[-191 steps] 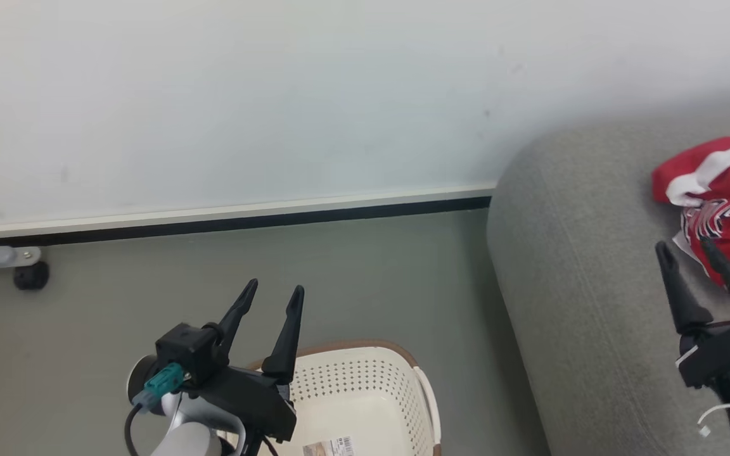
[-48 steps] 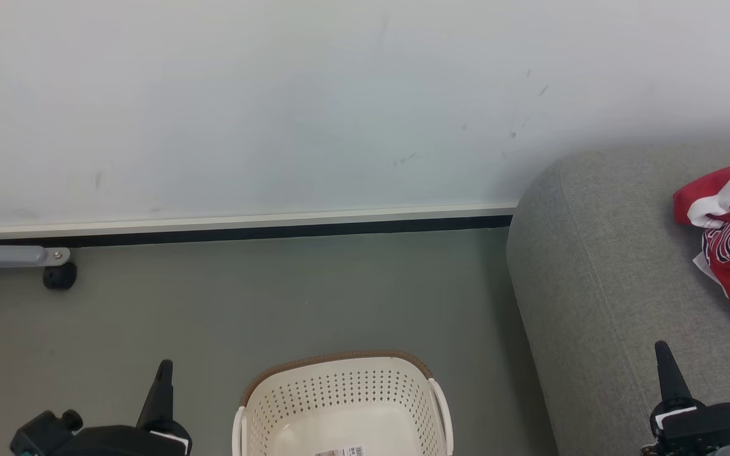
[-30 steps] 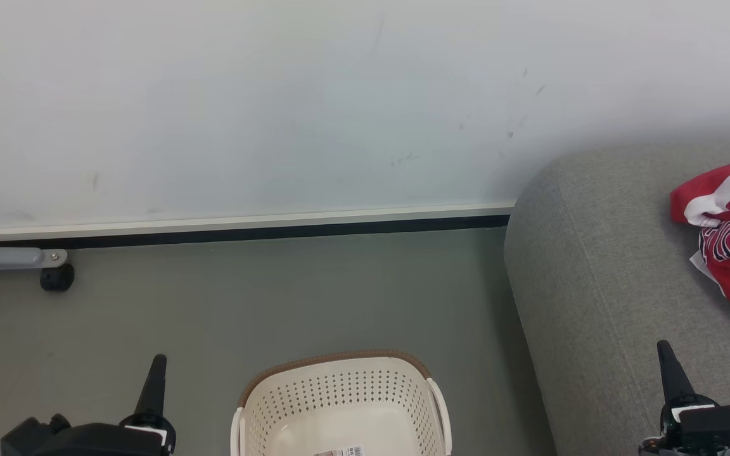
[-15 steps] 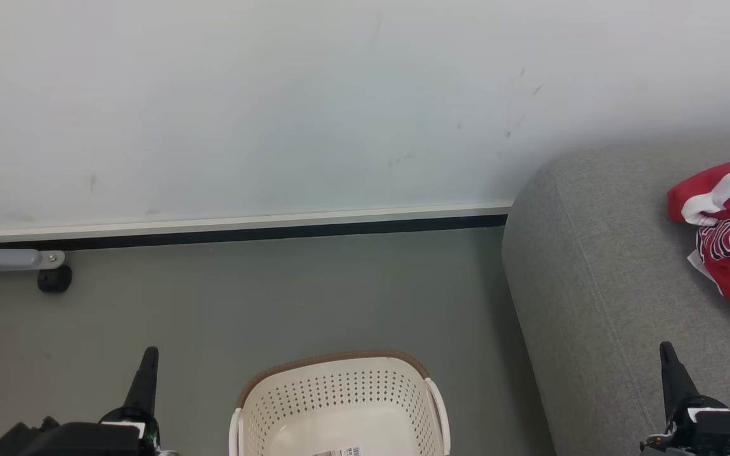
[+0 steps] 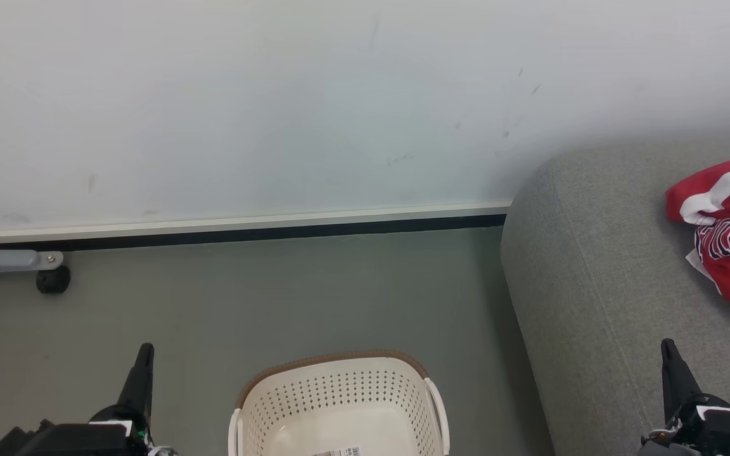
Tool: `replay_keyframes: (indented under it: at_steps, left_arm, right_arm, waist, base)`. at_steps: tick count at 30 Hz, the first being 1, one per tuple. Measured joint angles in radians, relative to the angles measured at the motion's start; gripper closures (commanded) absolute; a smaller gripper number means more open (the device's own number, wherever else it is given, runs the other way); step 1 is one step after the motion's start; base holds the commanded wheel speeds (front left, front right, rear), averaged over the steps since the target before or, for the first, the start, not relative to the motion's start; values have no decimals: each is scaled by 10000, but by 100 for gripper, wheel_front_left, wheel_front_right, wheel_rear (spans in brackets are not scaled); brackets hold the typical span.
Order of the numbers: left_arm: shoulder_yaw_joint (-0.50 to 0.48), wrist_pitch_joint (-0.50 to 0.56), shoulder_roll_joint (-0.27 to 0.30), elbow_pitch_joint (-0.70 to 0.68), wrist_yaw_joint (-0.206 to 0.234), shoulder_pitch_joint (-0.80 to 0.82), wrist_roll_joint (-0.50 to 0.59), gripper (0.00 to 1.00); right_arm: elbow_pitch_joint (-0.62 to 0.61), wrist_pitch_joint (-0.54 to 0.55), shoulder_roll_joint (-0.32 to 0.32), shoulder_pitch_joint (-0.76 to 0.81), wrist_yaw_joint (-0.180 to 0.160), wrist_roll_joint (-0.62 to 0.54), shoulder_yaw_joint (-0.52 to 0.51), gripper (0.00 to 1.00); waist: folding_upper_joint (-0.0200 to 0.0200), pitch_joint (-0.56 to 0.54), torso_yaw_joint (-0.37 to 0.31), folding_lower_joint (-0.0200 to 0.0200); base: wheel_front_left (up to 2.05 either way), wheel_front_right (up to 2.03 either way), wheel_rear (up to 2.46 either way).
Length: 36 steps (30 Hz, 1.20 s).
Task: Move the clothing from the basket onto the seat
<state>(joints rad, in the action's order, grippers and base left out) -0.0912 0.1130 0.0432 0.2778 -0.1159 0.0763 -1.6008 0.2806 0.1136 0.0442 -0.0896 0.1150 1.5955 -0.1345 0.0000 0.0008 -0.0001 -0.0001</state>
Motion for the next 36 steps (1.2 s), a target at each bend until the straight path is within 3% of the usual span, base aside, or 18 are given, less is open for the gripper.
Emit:
replay_keyframes:
  at_steps: [36]
  left_arm:
    - [2, 0, -2, 13, -36, 12, 0, 100]
  right_arm:
    - [8, -2, -2, -1, 10, 4, 4, 100]
  waist:
    - [0, 0, 0, 1]
  base:
    - [0, 0, 0]
